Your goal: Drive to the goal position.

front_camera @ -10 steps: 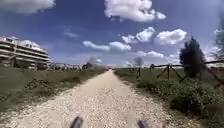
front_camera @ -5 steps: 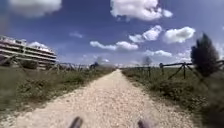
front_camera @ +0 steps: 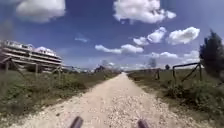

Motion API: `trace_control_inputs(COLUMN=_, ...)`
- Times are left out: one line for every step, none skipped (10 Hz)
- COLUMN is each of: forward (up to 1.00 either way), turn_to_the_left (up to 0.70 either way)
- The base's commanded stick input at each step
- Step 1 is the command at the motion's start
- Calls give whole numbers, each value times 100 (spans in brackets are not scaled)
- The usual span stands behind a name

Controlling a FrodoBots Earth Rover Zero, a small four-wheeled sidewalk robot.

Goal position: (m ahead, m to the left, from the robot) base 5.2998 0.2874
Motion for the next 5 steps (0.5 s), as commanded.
trace_control_inputs(forward=100, turn_to_the_left=0)
trace_control_inputs(forward=100, turn_to_the_left=0)
trace_control_inputs(forward=100, turn_to_the_left=0)
trace_control_inputs(forward=100, turn_to_the_left=0)
trace_control_inputs(forward=100, turn_to_the_left=0)
